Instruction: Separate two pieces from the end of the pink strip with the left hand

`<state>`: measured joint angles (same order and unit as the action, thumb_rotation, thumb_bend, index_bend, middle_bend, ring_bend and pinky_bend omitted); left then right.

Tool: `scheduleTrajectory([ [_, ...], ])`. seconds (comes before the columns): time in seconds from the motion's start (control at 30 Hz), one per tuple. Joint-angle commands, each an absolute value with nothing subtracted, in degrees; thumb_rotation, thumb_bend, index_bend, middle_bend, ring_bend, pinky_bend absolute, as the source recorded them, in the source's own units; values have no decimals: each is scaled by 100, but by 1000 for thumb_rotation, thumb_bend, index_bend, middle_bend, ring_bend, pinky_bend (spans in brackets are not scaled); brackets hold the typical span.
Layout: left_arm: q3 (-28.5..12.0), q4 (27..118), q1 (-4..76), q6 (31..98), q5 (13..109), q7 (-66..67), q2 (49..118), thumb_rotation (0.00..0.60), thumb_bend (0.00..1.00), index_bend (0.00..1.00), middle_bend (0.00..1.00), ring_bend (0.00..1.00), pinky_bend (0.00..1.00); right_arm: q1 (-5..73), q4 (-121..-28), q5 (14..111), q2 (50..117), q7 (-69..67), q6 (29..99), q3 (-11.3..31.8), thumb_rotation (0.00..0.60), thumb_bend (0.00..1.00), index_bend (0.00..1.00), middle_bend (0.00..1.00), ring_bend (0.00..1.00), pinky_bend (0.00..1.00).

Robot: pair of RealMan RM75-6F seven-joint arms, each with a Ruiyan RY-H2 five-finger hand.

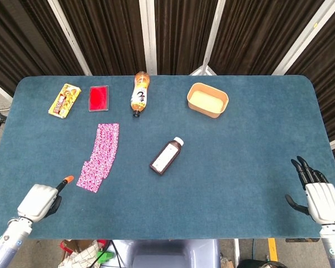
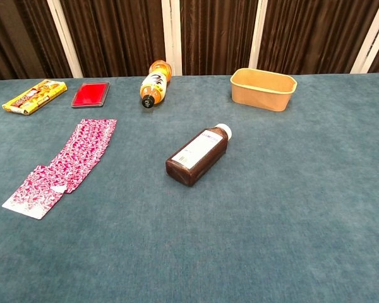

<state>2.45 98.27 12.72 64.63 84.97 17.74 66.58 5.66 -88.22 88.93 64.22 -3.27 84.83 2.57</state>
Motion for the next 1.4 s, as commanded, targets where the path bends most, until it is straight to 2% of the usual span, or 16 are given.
scheduleTrajectory([
  [0.03,233,9959,1431,6141,8183,2109,6762,600,863,156,874,749,674,553,-8816,8889,6416,-344,8507,262,600,300,0,50,202,239],
  [0.47,167,10069,1650,5948,7353,2903,6983,600,864,156,876,751,674,561,-8799,8869,6400,-383,8494,282,600,300,0,50,202,239],
  [1.4,275,10065,2125,5699,6624,3545,7287,600,864,156,876,751,674,556,-8783,8865,6374,-431,8501,295,600,300,0,50,202,239],
])
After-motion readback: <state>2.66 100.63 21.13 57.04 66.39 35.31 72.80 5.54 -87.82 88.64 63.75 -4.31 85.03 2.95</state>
